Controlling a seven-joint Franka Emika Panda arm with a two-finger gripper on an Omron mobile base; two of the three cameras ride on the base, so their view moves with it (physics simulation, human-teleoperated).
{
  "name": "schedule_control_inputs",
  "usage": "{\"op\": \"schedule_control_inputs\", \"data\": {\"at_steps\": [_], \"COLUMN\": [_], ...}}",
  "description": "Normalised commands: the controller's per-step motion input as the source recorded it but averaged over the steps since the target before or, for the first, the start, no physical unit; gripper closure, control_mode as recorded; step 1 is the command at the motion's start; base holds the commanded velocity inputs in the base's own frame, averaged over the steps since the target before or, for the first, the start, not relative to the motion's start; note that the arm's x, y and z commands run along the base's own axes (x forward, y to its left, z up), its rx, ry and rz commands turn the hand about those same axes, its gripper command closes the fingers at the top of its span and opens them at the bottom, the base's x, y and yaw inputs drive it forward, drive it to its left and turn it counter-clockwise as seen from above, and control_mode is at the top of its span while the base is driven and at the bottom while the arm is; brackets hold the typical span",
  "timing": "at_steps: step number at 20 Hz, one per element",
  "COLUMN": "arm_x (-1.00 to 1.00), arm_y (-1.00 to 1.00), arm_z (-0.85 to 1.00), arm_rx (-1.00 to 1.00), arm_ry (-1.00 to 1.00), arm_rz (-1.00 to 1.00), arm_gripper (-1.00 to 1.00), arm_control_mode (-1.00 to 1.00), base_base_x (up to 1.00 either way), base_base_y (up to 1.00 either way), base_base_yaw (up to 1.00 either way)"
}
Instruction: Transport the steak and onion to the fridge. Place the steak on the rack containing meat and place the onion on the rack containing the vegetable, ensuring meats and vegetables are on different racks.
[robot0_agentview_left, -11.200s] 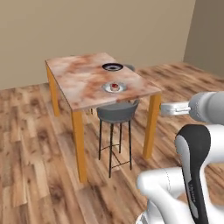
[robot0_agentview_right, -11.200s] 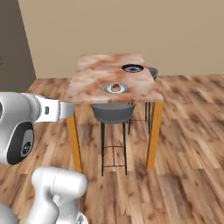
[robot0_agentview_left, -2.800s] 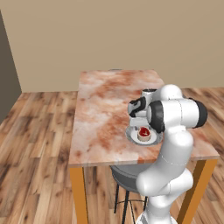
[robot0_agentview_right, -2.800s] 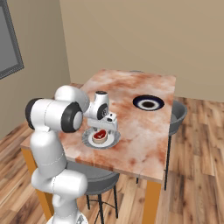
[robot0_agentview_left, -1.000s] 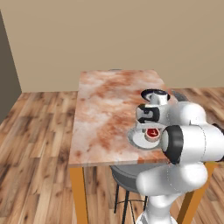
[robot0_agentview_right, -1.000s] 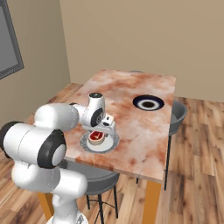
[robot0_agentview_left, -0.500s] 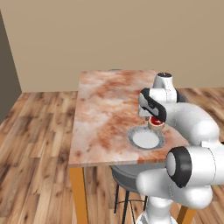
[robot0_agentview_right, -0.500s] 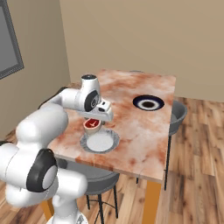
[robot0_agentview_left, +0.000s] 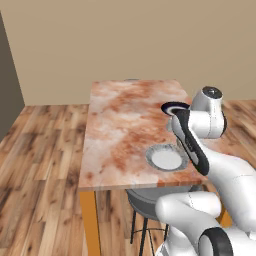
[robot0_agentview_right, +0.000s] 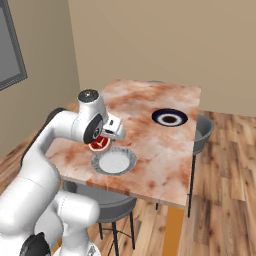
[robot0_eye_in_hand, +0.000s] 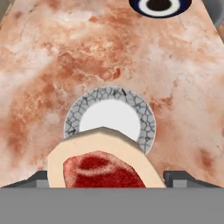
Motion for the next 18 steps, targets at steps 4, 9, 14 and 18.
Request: {"op": "schedule_control_inputs", "data": {"at_steps": [4, 9, 14, 18], "arm_x": [-0.27, -0.39, -0.45, -0.54], "arm_y": [0.08, 0.0, 0.07, 0.07], "arm_z": [0.45, 0.64, 0.63, 0.58], "arm_rx": [0.0, 0.0, 0.0, 0.0], "arm_ry": [-0.12, 0.0, 0.0, -0.04], "arm_rz": [0.0, 0.0, 0.0, 0.0], "arm_gripper": [1.0, 1.0, 1.0, 1.0], "arm_control_mode": [-1.0, -1.0, -1.0, -1.0], "base_base_x": [0.0, 0.0, 0.0, 0.0], "base_base_y": [0.0, 0.0, 0.0, 0.0], "base_base_yaw": [0.0, 0.0, 0.0, 0.0]}}
